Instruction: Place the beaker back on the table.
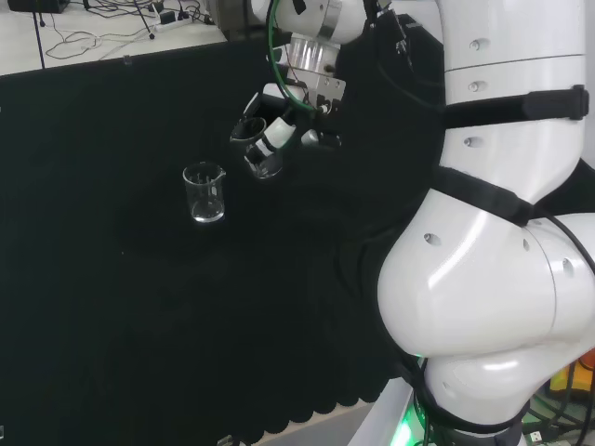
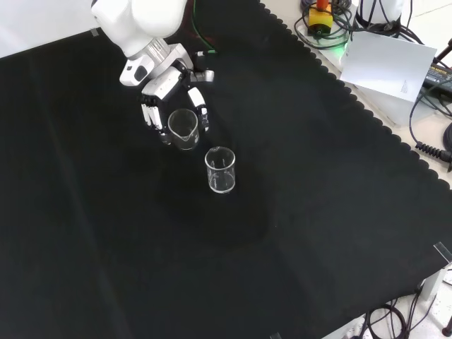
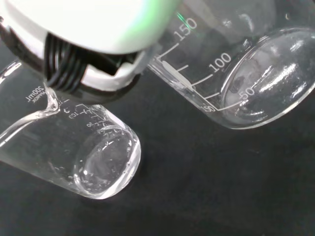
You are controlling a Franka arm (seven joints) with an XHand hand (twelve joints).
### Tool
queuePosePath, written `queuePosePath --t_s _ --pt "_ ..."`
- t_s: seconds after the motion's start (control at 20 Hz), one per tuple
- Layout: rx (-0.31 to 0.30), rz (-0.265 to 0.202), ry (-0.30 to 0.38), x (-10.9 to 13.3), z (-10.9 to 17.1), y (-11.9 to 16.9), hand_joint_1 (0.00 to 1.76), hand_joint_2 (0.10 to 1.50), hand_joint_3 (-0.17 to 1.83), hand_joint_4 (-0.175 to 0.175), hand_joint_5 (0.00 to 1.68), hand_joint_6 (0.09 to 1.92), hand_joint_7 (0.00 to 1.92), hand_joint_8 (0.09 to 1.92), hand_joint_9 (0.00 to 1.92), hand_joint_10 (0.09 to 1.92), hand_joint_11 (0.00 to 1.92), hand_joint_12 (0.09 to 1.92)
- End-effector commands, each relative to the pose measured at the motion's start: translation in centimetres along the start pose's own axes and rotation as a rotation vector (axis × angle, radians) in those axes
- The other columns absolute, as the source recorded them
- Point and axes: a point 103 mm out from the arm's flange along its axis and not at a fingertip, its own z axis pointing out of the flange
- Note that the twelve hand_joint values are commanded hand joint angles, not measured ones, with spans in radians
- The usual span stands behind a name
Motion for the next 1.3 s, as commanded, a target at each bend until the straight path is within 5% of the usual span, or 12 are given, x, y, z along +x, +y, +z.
queuePosePath --t_s 0.05,0.45,1.3 --pt "-0.019 -0.021 0.07 -0.3 0.9 0.2 1.15 0.64 0.68 0.127 1.3 0.63 1.41 0.39 1.41 0.1 0.97 0.97" --pt "-0.074 -0.016 0.052 -0.8 1.7 0.1 1.14 0.64 0.68 0.135 1.3 0.64 1.39 0.4 1.4 0.11 0.94 1.0" --pt "-0.081 0.007 0.084 -2.4 2.8 0.6 1.15 0.64 0.68 0.13 1.3 0.63 1.38 0.41 1.39 0.11 0.94 1.0"
